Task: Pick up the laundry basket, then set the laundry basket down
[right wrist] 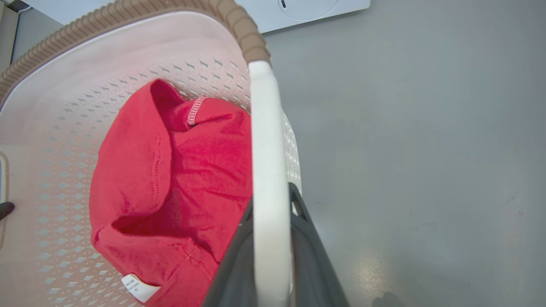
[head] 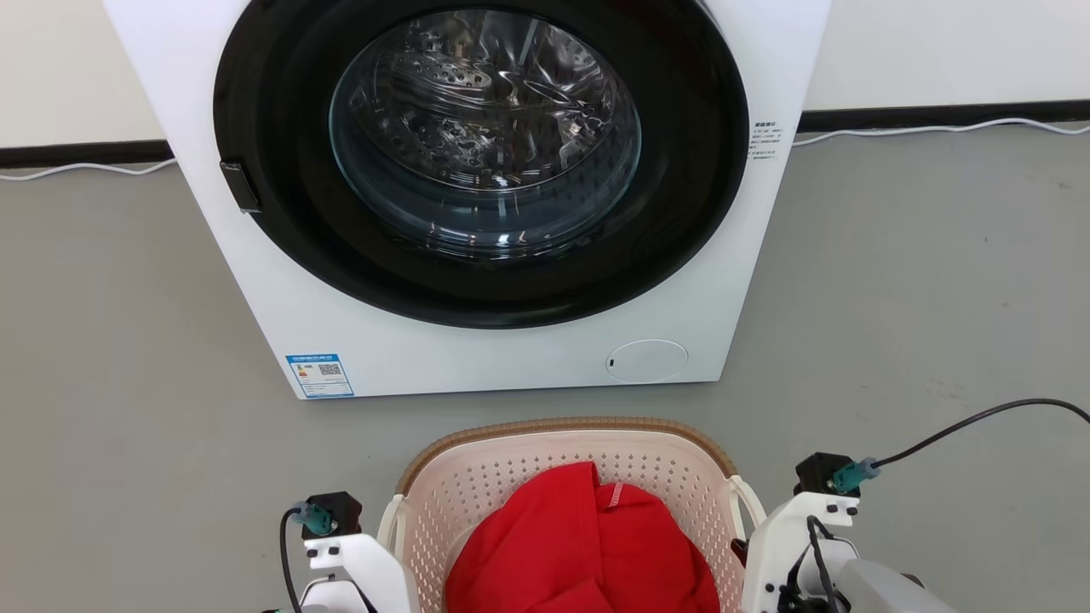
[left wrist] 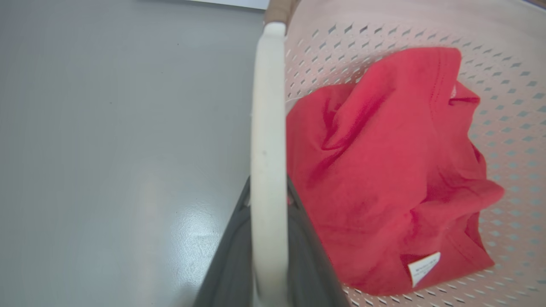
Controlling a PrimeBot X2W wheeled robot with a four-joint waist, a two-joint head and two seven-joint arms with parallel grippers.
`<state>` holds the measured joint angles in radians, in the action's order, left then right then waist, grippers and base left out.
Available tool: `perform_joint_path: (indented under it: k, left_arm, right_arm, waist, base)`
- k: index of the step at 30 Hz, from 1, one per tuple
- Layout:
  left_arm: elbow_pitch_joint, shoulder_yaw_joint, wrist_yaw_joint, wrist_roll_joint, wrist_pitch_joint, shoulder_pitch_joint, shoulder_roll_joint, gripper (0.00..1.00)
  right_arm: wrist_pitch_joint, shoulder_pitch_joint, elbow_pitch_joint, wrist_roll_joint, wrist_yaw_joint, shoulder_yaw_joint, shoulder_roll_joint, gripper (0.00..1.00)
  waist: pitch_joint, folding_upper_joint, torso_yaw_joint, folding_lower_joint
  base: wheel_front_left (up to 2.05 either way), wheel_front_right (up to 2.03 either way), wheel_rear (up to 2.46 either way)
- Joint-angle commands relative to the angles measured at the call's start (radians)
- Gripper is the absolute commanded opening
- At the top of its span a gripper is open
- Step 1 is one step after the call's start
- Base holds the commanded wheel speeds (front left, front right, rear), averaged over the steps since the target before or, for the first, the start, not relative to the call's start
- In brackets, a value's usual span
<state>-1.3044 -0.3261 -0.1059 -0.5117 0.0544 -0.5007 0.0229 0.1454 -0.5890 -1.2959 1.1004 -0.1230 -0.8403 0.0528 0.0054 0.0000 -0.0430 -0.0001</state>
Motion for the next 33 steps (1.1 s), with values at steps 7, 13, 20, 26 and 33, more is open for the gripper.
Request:
perform_joint_path:
  k: [7, 13, 20, 26, 33]
  left_arm:
    - [0.016, 0.003, 0.006, -0.036, 0.001, -0.005, 0.028, 0.0]
    - [0.021, -0.019, 0.011, -0.058, -0.003, -0.006, 0.027, 0.0]
    - [0.02, -0.034, 0.018, -0.074, -0.005, -0.007, 0.027, 0.0]
    - [0.019, -0.043, 0.022, -0.085, -0.007, -0.011, 0.027, 0.0]
    - [0.018, -0.052, 0.024, -0.095, -0.009, -0.017, 0.027, 0.0]
  right_arm:
    - [0.002, -0.004, 0.01, 0.013, -0.008, -0.017, -0.001, 0.0]
    - [-0.002, -0.005, 0.015, 0.018, -0.008, -0.024, -0.001, 0.0]
    - [-0.002, -0.004, 0.017, 0.025, -0.008, -0.03, -0.001, 0.0]
    - [-0.004, -0.008, 0.017, 0.029, -0.008, -0.035, -0.001, 0.0]
    - [-0.005, -0.013, 0.017, 0.035, -0.008, -0.039, -0.001, 0.0]
  waist:
    - [0.001, 0.0, -0.003, 0.0001]
    - [0.005, 0.0, -0.004, 0.0001]
    - [0.006, 0.0, -0.007, 0.0001]
    - [0.011, 0.0, -0.009, 0.0001]
    - [0.019, 0.0, -0.008, 0.0001]
  base:
    - [0.0, 0.0, 0.0]
    - [0.0, 0.0, 0.0]
    - [0.0, 0.0, 0.0]
    - [0.0, 0.0, 0.0]
    - [0.0, 0.0, 0.0]
